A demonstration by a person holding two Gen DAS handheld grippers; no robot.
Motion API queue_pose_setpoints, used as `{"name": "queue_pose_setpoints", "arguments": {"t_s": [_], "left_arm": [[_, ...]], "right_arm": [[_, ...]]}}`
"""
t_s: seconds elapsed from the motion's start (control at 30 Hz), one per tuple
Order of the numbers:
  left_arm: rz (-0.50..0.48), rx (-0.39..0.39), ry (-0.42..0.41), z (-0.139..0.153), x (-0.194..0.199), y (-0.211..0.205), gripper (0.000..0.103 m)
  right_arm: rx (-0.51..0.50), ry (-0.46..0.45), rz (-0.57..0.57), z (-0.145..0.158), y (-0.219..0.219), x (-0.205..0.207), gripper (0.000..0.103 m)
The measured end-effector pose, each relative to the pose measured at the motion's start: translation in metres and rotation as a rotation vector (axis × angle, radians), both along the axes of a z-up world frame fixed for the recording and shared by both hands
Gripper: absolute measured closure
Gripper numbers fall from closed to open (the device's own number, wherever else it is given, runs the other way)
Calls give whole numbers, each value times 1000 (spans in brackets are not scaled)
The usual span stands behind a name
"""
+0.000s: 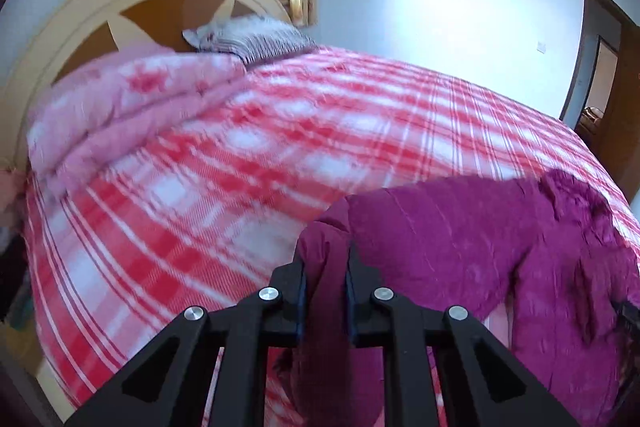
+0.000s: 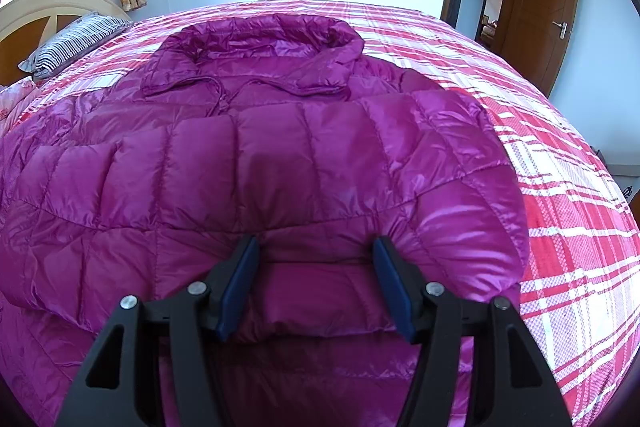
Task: Fold large clothes
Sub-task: 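Fold the held sleeve across the jacket body and open the left tool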
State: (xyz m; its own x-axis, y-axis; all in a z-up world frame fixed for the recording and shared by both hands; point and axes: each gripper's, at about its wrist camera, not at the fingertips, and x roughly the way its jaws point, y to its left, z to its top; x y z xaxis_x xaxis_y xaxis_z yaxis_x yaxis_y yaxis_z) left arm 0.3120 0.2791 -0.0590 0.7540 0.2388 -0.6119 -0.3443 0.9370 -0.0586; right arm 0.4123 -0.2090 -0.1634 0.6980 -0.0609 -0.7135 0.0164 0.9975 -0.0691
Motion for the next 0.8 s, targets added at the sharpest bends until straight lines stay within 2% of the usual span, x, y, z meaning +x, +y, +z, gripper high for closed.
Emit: {"name": "queue_pose_setpoints", "arguments": {"t_s": [0.1, 0.2, 0.37, 0.5, 0.63, 0.8], "left_arm": [[-9, 7, -31, 27, 11, 0, 89], [-54, 54, -77, 58, 16, -17, 90], [-173, 97, -136, 99, 17, -69, 90], [-281, 87, -163, 121, 19, -119, 90], [-403, 81, -172, 131, 24, -177, 90], [-532, 140, -157, 126, 35, -243, 90]], "right_arm": [[2, -1, 0, 0, -1, 0, 40], [4, -2, -1, 1, -1, 0, 40], [4, -3, -1, 0, -1, 0, 40], [6, -4, -1, 1, -1, 1, 39], [9, -7, -2, 1, -1, 0, 39], [19, -10, -2, 1, -3, -1, 39]]}}
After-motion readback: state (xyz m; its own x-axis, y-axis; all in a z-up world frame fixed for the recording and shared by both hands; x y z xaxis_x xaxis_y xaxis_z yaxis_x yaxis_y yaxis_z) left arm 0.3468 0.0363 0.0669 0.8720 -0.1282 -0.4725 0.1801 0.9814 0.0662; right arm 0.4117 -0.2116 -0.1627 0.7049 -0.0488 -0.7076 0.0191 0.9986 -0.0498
